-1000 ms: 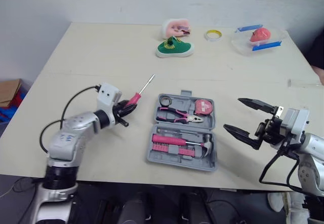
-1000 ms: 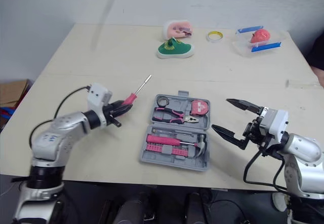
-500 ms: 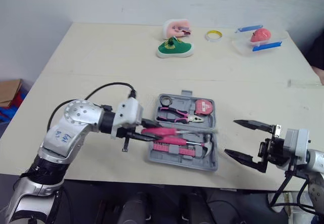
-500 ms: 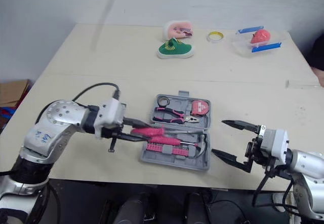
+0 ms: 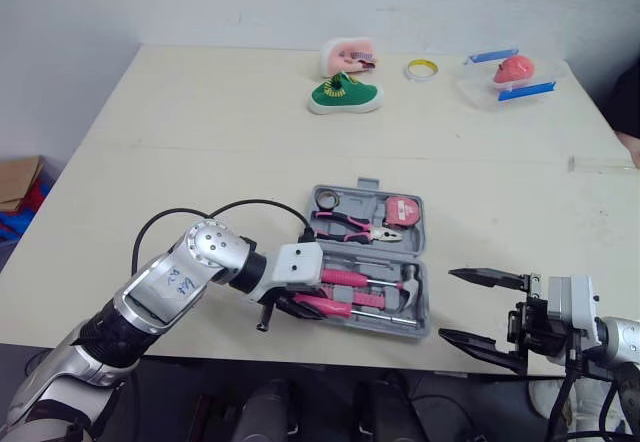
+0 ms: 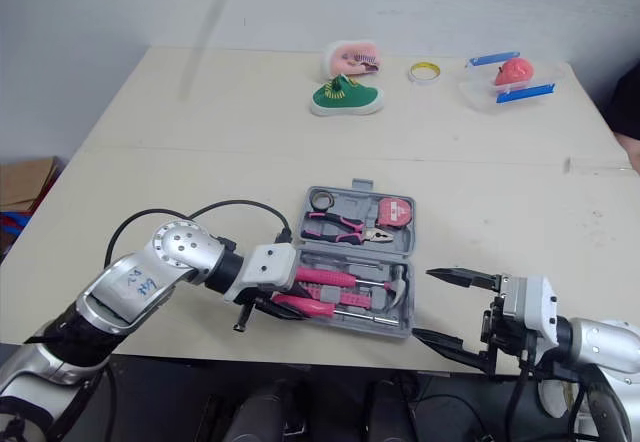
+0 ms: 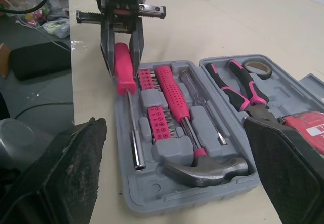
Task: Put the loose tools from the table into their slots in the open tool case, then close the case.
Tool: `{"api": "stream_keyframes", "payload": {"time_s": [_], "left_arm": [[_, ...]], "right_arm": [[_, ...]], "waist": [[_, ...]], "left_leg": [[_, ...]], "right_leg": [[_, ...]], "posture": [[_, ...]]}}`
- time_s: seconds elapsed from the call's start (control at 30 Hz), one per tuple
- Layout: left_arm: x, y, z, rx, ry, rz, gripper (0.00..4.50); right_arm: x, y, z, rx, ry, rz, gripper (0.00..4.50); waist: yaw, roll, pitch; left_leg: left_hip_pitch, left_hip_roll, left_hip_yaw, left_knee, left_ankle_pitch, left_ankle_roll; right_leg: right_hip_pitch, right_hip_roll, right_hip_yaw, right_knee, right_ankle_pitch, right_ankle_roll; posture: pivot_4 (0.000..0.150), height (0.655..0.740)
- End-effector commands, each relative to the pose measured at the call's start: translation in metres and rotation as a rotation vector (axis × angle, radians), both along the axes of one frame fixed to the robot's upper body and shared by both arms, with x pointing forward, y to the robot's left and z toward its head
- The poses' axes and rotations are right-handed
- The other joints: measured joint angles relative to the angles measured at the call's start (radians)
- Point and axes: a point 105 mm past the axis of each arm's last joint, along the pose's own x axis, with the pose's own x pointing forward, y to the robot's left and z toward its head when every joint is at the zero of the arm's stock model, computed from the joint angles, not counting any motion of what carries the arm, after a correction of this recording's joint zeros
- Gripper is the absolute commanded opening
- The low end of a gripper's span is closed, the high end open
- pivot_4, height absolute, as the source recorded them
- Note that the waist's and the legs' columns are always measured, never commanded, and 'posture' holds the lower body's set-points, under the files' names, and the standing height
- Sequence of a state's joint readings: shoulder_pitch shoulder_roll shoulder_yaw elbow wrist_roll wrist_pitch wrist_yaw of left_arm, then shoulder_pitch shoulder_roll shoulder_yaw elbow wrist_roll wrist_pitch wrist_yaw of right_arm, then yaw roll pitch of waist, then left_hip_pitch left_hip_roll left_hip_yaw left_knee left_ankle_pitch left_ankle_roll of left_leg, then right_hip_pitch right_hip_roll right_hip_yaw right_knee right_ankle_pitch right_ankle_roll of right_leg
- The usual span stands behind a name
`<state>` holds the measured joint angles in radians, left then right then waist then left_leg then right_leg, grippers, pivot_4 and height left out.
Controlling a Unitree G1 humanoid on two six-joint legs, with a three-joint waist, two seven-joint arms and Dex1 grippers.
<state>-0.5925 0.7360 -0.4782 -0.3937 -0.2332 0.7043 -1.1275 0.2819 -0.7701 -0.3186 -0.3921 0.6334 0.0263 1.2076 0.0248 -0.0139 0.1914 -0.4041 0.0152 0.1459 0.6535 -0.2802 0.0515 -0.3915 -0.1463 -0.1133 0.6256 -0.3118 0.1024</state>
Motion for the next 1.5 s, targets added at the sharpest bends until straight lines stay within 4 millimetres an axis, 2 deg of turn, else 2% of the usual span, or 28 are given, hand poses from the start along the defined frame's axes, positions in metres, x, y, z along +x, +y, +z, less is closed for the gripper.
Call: {"api": "stream_keyframes", "payload": {"time_s": [0.03, 0.33, 0.63, 0.7, 0.83, 0.97, 1.1, 1.2, 1.27, 1.37, 1.4, 1.5], "left_arm": [[-0.003, -0.008, 0.006, -0.007, -0.021, -0.02, 0.55], [-0.001, -0.009, -0.009, 0.036, -0.019, 0.024, 0.55], [0.001, -0.011, -0.014, 0.025, 0.002, 0.033, 0.55], [-0.001, -0.015, -0.011, -0.008, -0.017, -0.003, 1.56], [0.001, -0.018, 0.002, -0.112, -0.065, -0.03, 3.29], [-0.001, -0.014, 0.017, -0.241, -0.113, -0.088, 3.29], [0.005, -0.008, 0.024, -0.38, -0.131, -0.059, 3.29], [0.006, -0.01, 0.032, -0.477, -0.142, -0.075, 2.54], [0.007, -0.012, 0.033, -0.527, -0.132, -0.07, 1.74], [0.005, -0.014, 0.032, -0.564, -0.121, -0.086, 0.25], [0.005, -0.015, 0.029, -0.572, -0.109, -0.089, 0.04], [0.003, -0.019, 0.011, -0.547, -0.073, -0.087, 0.04]], "right_arm": [[0.0, 0.002, 0.008, -0.003, -0.044, 0.001, 4.5], [-0.001, 0.002, 0.007, -0.006, -0.043, -0.01, 4.5], [0.0, 0.004, 0.005, -0.002, -0.041, -0.016, 4.5], [0.001, 0.005, 0.005, 0.0, -0.041, -0.017, 4.5], [0.0, 0.006, 0.005, 0.003, -0.038, -0.015, 4.5], [0.002, 0.008, 0.009, 0.02, -0.042, -0.021, 4.5], [0.003, 0.008, 0.008, 0.019, -0.038, -0.023, 4.5], [0.003, 0.007, 0.007, 0.017, -0.038, -0.025, 4.5], [0.003, 0.007, 0.006, 0.016, -0.036, -0.028, 4.5], [0.004, 0.006, 0.006, 0.015, -0.035, -0.031, 4.5], [0.004, 0.006, 0.005, 0.014, -0.034, -0.034, 4.5], [0.004, 0.002, 0.002, 0.011, -0.025, -0.054, 4.5]], "waist": [[0.0, 0.0, 0.0], [0.0, 0.0, 0.0], [0.002, 0.0, 0.0], [0.002, 0.0, 0.0], [0.003, 0.0, 0.0], [0.001, 0.0, 0.0], [-0.001, 0.0, 0.0], [0.0, 0.0, 0.0], [0.002, 0.0, 0.0], [0.001, 0.0, 0.0], [0.001, 0.0, 0.0], [0.0, 0.0, 0.0]], "left_leg": [[0.0, 0.0, 0.0, 0.0, 0.0, 0.0], [0.0, 0.0, 0.0, 0.001, 0.0, 0.0], [0.0, 0.0, -0.001, 0.003, 0.0, 0.001], [0.0, 0.0, -0.001, 0.003, 0.0, 0.001], [0.0, 0.0, -0.002, 0.003, 0.0, 0.001], [0.0, 0.0, -0.002, 0.004, 0.0, 0.001], [0.0, 0.0, -0.002, 0.004, -0.001, 0.001], [-0.001, 0.0, -0.002, 0.005, -0.001, 0.001], [-0.001, 0.0, -0.002, 0.005, -0.001, 0.001], [-0.001, 0.0, -0.002, 0.005, -0.002, 0.002], [-0.001, 0.0, -0.002, 0.005, -0.002, 0.002], [0.0, 0.0, -0.002, 0.005, -0.002, 0.002]], "right_leg": [[0.0, 0.0, 0.0, 0.0, 0.0, 0.0], [0.0, 0.0, 0.0, 0.0, 0.0, 0.0], [0.001, -0.001, -0.001, 0.001, 0.0, 0.0], [0.001, -0.001, -0.001, 0.001, 0.0, 0.0], [0.001, -0.001, -0.001, 0.001, 0.0, 0.0], [0.001, -0.001, -0.001, 0.001, 0.0, 0.0], [0.001, -0.001, -0.001, 0.001, 0.0, 0.0], [0.001, -0.001, -0.002, 0.001, 0.0, 0.0], [0.002, -0.001, -0.002, 0.001, 0.0, 0.0], [0.002, -0.001, -0.002, 0.001, 0.0, 0.0], [0.002, -0.001, -0.002, 0.001, 0.0, 0.0], [0.002, -0.001, -0.002, 0.001, 0.0, 0.0]], "posture": [[0.15, 0.74], [0.15, 0.74], [0.15, 0.74], [0.15, 0.74], [0.15, 0.74], [0.15, 0.74], [0.15, 0.74], [0.15, 0.74], [0.15, 0.74], [0.15, 0.74], [0.15, 0.74], [0.15, 0.74]]}}
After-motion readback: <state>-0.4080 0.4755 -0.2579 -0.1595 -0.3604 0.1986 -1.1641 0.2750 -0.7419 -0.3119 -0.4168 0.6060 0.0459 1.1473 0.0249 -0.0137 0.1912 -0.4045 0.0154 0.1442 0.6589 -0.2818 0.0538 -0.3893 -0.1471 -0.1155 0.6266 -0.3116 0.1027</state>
